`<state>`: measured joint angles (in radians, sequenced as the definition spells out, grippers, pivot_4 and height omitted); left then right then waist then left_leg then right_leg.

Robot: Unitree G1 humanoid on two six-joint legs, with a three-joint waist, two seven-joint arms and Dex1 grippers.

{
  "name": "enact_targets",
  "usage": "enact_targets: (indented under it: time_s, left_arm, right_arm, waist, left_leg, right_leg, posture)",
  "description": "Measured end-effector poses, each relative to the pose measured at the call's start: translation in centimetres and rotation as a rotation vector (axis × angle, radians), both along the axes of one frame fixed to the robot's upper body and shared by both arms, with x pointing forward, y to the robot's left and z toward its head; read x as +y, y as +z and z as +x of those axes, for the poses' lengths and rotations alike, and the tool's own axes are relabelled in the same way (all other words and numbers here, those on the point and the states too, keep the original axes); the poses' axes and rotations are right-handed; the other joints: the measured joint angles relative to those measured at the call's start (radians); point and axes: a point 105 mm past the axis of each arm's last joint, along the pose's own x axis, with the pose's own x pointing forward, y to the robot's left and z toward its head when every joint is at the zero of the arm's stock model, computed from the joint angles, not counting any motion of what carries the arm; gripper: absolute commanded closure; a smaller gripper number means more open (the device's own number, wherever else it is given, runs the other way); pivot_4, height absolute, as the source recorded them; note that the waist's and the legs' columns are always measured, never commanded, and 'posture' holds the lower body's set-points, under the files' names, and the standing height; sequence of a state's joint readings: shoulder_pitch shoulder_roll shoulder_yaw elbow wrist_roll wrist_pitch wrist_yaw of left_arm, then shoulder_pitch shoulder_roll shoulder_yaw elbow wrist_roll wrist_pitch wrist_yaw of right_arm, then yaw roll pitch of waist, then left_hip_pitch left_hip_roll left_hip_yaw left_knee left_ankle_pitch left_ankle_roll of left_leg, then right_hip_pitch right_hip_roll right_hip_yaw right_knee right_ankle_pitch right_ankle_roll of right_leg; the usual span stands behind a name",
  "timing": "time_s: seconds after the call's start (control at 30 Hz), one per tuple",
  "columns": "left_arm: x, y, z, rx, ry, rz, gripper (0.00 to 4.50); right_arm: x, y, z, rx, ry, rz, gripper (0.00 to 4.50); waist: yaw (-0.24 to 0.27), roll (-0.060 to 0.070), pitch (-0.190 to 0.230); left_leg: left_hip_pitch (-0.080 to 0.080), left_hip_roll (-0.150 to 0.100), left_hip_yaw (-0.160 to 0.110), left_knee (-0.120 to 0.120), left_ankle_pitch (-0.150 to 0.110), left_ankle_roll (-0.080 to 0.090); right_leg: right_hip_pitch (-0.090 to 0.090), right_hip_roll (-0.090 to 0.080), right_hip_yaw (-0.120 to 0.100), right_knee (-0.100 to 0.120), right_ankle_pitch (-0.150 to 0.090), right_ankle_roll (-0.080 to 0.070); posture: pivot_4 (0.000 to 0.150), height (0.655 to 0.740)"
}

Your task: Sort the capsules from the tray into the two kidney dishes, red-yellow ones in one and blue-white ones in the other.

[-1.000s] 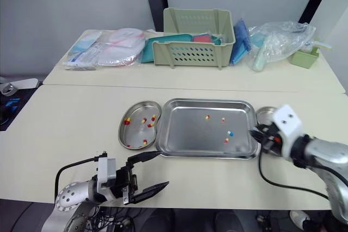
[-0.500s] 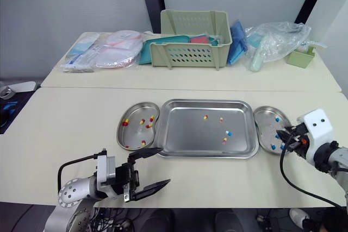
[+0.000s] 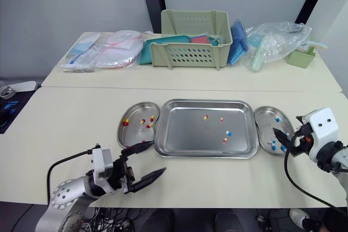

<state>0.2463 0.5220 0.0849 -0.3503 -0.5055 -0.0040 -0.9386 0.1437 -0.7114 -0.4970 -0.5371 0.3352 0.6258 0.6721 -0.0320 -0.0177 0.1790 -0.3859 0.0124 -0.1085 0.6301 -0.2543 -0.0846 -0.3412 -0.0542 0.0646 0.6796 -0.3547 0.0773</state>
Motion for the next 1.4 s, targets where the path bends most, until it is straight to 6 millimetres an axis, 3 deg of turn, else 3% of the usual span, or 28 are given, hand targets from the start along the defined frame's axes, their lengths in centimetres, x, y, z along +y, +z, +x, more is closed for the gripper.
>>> enact_targets:
  time_s: [0.2, 0.43, 0.5, 0.8, 0.97, 1.17, 1.4]
  left_arm:
    - [6.2, -0.1, 0.7, 0.059, 0.269, 0.133, 0.00]
    - [15.8, -1.7, 0.2, 0.248, 0.494, 0.274, 0.00]
    - [17.5, -1.7, -0.1, 0.265, 0.532, 0.288, 0.00]
    - [18.4, -2.7, -0.8, 0.290, 0.534, 0.306, 0.00]
    - [18.3, -2.7, -0.9, 0.290, 0.532, 0.311, 0.00]
    - [17.2, -2.3, -0.9, 0.296, 0.510, 0.314, 0.00]
    - [15.6, -1.6, -1.7, 0.307, 0.484, 0.310, 0.00]
  right_arm:
    - [0.0, -2.2, -2.5, 0.058, 0.178, -0.067, 0.04]
    - [-4.9, -3.4, -4.5, 0.234, 0.222, -0.140, 0.04]
    - [-6.2, -3.3, -4.8, 0.254, 0.197, -0.139, 0.04]
    - [-6.2, -4.2, -5.8, 0.278, 0.213, -0.118, 0.04]
    - [-5.6, -4.1, -5.8, 0.208, 0.228, -0.134, 0.04]
    - [-1.2, -5.3, -6.5, 0.149, 0.335, -0.074, 0.04]
    - [4.1, -5.9, -4.9, 0.013, 0.404, 0.039, 0.04]
  waist:
    - [0.000, 0.000, 0.000]
    - [-0.002, -0.001, 0.001]
    - [-0.001, -0.002, 0.001]
    - [-0.001, -0.002, 0.002]
    - [-0.001, -0.002, 0.002]
    - [-0.002, -0.003, 0.001]
    - [0.000, -0.003, 0.001]
  left_leg:
    - [0.001, 0.000, 0.000, 0.000, 0.000, 0.000]
    - [0.005, 0.000, 0.001, -0.001, 0.000, 0.000]
    - [0.004, 0.000, 0.001, -0.001, 0.000, 0.000]
    - [0.004, 0.001, 0.001, -0.001, 0.000, 0.000]
    - [0.004, 0.001, 0.001, -0.001, 0.000, 0.000]
    - [0.004, 0.001, 0.001, -0.001, 0.000, 0.000]
    - [0.004, 0.001, 0.000, -0.001, 0.000, 0.000]
  right_leg:
    - [0.001, 0.000, 0.000, 0.000, 0.000, 0.000]
    - [0.004, 0.000, 0.000, -0.001, 0.000, 0.000]
    - [0.004, 0.000, 0.000, -0.001, 0.000, 0.000]
    - [0.004, 0.000, 0.000, -0.002, 0.000, 0.000]
    - [0.004, 0.000, 0.000, -0.001, 0.000, 0.000]
    - [0.004, 0.000, 0.000, -0.001, 0.000, 0.000]
    - [0.004, 0.000, 0.000, -0.001, 0.000, 0.000]
  posture:
    - [0.150, 0.7400]
    - [0.150, 0.7400]
    - [0.150, 0.7400]
    - [0.150, 0.7400]
    - [0.150, 0.7400]
    - [0.150, 0.7400]
    - [0.150, 0.7400]
